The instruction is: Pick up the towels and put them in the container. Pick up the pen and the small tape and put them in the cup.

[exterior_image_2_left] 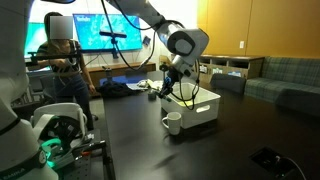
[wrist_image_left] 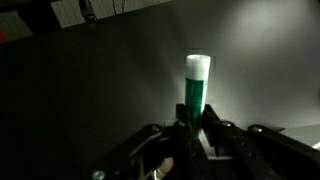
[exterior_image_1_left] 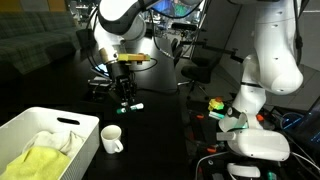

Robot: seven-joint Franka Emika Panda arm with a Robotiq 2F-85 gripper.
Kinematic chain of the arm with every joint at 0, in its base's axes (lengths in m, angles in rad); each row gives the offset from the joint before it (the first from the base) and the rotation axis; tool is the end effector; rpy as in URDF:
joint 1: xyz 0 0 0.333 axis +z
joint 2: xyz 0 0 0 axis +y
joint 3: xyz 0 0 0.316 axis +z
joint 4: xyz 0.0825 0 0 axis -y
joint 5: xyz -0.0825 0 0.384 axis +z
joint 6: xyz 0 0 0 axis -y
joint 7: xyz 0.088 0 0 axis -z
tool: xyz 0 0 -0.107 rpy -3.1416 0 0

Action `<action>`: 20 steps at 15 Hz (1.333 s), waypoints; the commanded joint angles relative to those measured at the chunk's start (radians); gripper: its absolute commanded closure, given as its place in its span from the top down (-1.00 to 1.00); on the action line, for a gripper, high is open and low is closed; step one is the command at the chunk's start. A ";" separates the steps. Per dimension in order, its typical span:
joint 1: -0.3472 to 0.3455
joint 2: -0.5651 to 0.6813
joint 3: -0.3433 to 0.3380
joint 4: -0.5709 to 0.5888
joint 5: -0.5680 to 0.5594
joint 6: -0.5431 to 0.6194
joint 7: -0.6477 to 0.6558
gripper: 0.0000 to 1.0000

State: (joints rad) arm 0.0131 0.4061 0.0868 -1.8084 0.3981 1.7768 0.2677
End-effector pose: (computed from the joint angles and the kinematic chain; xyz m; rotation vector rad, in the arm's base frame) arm 0.5900 0.0899 0.2994 -2.7026 0.4604 0.7028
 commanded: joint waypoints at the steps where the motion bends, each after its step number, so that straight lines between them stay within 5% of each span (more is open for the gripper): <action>1: -0.017 0.107 0.001 0.136 0.059 -0.137 -0.070 -0.89; 7: -0.079 0.192 -0.004 0.119 0.301 -0.220 -0.114 -0.89; 20: -0.090 0.223 -0.117 -0.072 0.754 -0.116 0.092 -0.90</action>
State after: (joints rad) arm -0.0802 0.6459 -0.0195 -1.8386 1.0593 1.6429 0.3223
